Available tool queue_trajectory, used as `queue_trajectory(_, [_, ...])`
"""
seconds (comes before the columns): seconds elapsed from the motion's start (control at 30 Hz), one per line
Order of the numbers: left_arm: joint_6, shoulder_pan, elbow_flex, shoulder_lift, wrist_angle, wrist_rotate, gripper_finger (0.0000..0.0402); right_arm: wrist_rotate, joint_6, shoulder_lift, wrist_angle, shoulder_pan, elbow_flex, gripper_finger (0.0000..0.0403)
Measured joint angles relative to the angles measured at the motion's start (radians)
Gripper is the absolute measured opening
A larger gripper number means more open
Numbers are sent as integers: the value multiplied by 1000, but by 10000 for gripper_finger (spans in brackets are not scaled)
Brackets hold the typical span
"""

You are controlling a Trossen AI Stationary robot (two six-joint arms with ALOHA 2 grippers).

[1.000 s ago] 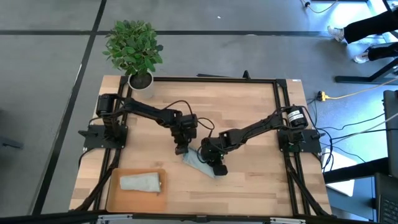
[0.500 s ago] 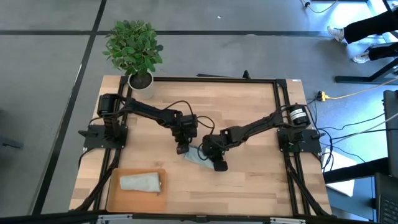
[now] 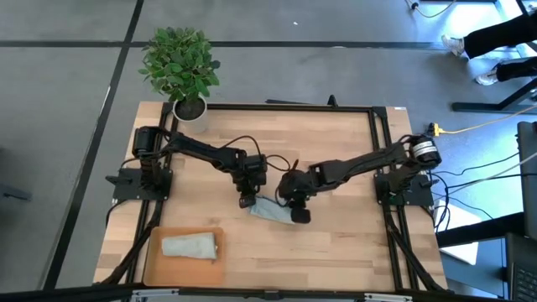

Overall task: Roll microfiber towels into tight, uniform cylinder then place into a basket
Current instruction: Roll the blue microfiber towel

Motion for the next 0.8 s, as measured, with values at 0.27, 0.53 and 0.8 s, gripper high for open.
queue_trajectory(0.27, [-4, 0, 0, 1, 8, -3, 0, -92, -5, 54, 223, 45, -22, 115])
queue_trajectory(0.53, [-6, 0, -1, 1, 8, 0, 0, -28, 26, 135, 367, 41, -96, 115])
queue_trajectory(0.8, [25, -1, -1, 2, 8, 1, 0, -31, 78, 135, 402, 26, -172, 115])
